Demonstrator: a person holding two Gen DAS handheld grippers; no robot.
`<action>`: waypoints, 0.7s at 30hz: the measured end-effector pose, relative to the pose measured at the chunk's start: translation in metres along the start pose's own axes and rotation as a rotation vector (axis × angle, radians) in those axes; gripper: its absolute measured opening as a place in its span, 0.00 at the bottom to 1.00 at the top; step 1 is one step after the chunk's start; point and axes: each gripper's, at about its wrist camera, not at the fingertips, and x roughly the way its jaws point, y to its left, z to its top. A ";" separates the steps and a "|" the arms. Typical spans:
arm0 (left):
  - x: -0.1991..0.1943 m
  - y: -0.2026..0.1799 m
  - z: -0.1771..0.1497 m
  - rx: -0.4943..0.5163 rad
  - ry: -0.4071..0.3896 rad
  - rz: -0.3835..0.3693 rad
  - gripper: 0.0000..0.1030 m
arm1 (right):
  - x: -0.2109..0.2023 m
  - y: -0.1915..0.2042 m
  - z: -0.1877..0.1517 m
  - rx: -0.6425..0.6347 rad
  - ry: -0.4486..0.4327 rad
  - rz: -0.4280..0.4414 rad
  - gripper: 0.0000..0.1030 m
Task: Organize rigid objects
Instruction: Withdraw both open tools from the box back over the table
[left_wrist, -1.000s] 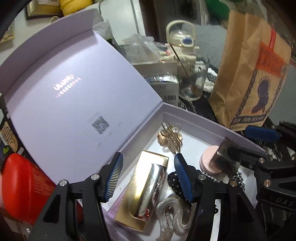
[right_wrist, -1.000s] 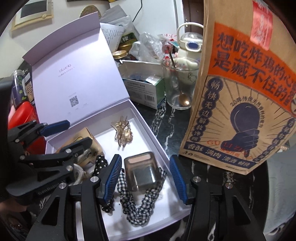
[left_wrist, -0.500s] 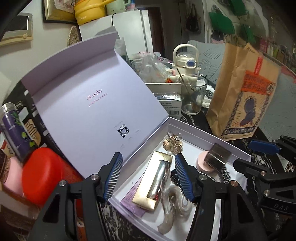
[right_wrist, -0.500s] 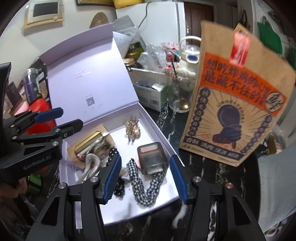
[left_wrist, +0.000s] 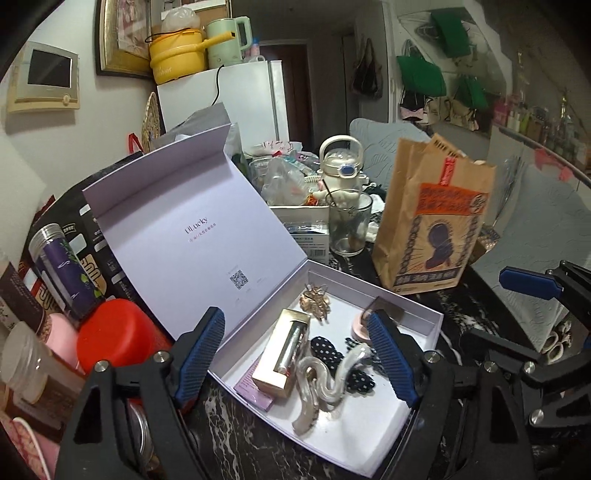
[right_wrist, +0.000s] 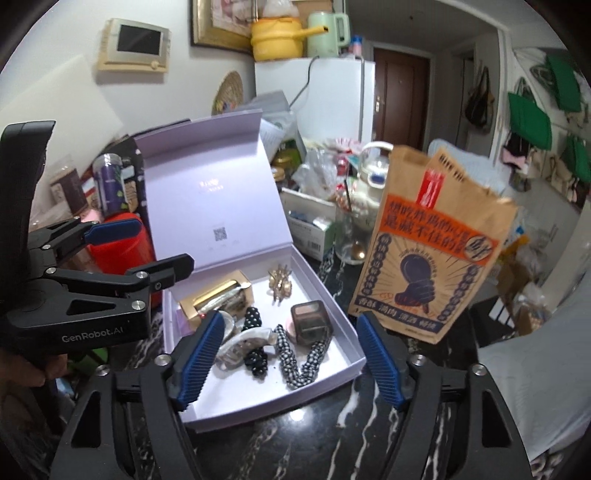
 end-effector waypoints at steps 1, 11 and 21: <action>-0.004 -0.001 -0.001 0.002 0.002 0.001 0.78 | -0.005 0.001 0.000 -0.002 -0.006 -0.005 0.79; -0.049 -0.010 -0.016 0.006 -0.043 -0.009 0.78 | -0.060 0.008 -0.014 0.008 -0.108 -0.087 0.99; -0.077 -0.013 -0.046 -0.026 -0.060 -0.027 1.00 | -0.090 0.006 -0.047 0.097 -0.129 -0.106 1.00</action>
